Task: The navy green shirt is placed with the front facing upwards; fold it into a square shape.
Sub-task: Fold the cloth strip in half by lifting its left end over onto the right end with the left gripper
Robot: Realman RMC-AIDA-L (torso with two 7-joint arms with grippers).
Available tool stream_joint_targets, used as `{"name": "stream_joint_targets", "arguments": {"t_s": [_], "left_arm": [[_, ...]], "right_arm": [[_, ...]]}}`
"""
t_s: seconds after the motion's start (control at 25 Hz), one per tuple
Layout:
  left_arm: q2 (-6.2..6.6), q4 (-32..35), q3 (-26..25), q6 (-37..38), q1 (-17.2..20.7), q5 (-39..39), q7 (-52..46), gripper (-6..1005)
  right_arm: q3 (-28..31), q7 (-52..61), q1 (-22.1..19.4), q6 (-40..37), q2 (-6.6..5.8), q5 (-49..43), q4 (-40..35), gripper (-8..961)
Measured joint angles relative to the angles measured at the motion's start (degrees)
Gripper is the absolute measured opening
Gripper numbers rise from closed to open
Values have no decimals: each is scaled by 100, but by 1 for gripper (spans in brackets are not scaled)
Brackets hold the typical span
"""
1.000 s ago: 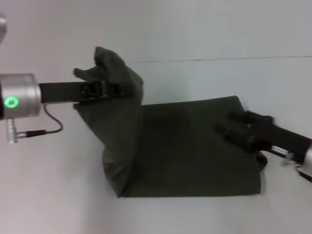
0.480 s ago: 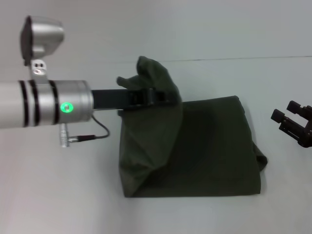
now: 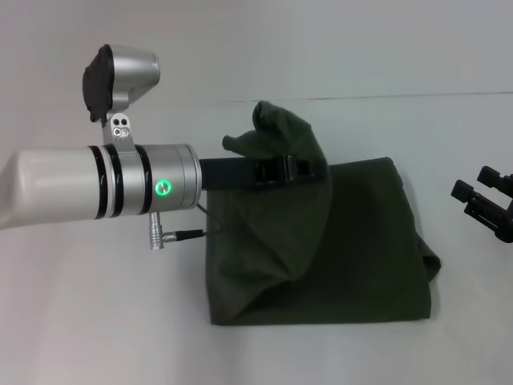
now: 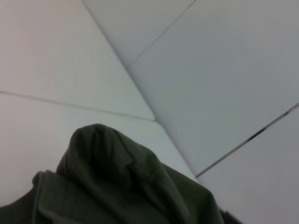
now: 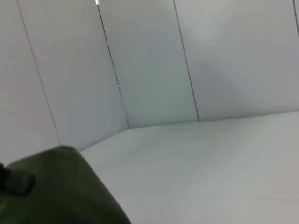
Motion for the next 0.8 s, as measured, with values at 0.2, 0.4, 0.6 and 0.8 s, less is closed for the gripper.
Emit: {"name": "stream_joint_targets", "arguments": {"t_s": [0.2,0.4,0.6,0.8], "left_arm": [[0,-73,20,-75,10,-372,246,82],[0,-275,183,-305,-50,-487,335,82],[0,-482,587,-740,-143,-529,339,82],[0,-650,948,-1096,-222,-772,502,85]], "right_arm": [[4,0,-3,10,-11,-2,0,644],[4,0,-5,11,-12,-2,0,644],[4,0,-11,21,-11,-7,5,643],[4,0,-39,51,-15,-9,10,643]]}}
